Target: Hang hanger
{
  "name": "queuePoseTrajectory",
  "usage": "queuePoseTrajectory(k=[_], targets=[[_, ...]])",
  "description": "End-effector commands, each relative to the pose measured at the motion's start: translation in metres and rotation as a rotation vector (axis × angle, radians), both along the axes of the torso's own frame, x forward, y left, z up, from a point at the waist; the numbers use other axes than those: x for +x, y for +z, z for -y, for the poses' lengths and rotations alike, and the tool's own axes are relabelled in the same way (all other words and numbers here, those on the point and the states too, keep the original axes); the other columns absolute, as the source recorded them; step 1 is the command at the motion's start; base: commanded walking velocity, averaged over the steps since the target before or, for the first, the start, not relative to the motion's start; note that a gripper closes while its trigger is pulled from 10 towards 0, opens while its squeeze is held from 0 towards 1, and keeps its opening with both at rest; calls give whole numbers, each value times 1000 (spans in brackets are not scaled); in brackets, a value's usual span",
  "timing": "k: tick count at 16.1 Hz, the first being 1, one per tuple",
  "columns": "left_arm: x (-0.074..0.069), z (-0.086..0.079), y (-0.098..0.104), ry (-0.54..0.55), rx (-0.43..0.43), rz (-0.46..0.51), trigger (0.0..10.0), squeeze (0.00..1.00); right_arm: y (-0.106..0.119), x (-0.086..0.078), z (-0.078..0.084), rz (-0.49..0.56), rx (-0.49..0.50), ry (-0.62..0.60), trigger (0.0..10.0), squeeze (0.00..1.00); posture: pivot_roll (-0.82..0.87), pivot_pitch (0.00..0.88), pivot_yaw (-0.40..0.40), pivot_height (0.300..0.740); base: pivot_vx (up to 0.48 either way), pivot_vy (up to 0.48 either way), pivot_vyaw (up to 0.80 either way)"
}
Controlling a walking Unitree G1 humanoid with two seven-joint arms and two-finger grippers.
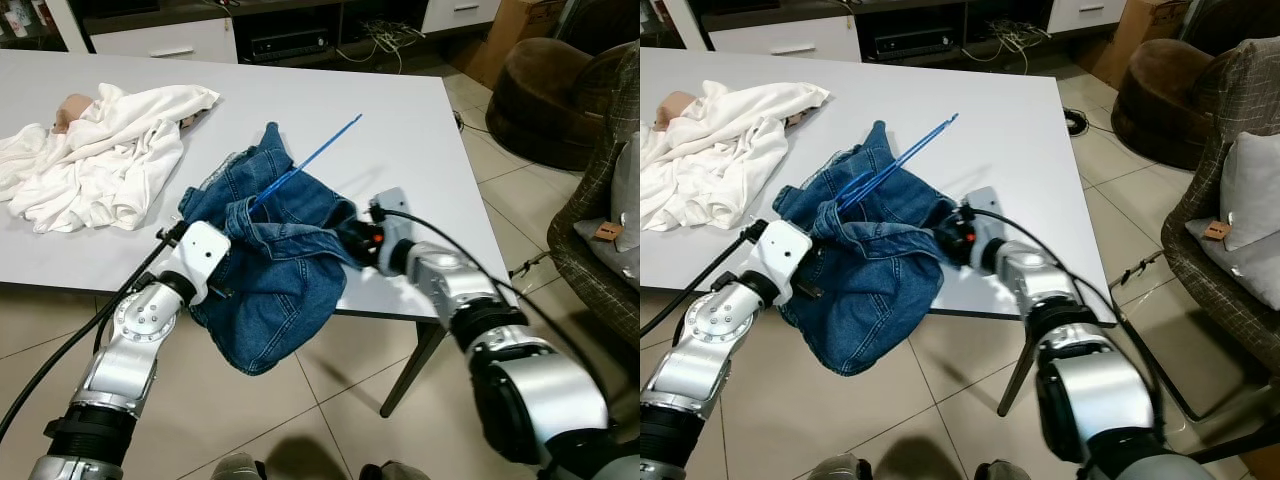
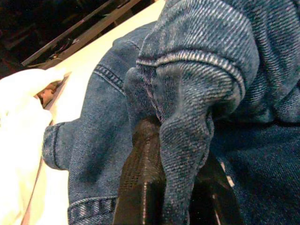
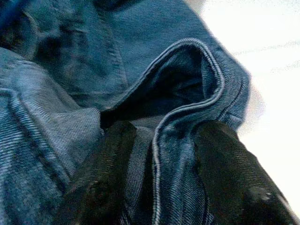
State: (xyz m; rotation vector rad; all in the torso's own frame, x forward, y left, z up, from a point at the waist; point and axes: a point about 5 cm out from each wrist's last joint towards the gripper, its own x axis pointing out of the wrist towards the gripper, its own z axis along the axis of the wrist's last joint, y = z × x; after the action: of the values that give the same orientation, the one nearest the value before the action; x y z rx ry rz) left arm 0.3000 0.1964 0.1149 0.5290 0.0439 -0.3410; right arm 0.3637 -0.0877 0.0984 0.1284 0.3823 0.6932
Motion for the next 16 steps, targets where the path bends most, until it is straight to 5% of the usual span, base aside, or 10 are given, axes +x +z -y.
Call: queuePoseTrajectory(k=[1, 7, 13, 15, 16], targets=[[1, 2, 3, -4, 0, 18, 10000, 0, 9, 4, -3, -11, 68, -2, 0, 0, 10, 38, -24, 740, 0, 0, 0], [2, 1, 3, -1, 1, 18, 10000, 0, 36, 17, -2, -29, 310, -99, 0, 0, 7, 34, -23, 740, 0, 0, 0], [3, 2, 3, -7, 3, 19, 10000, 0, 40, 20, 6, -21, 339, -135, 0, 0, 2, 30, -20, 740, 0, 0, 0], [4, 2, 4, -8, 4, 20, 10000, 0, 36, 19, 12, 12, 271, -133, 0, 0, 0, 26, -18, 740, 0, 0, 0], [4, 2, 4, -10, 4, 21, 10000, 0, 34, 18, 16, 35, 220, -147, 8392, 0, 0, 24, -17, 740, 0, 0, 0]])
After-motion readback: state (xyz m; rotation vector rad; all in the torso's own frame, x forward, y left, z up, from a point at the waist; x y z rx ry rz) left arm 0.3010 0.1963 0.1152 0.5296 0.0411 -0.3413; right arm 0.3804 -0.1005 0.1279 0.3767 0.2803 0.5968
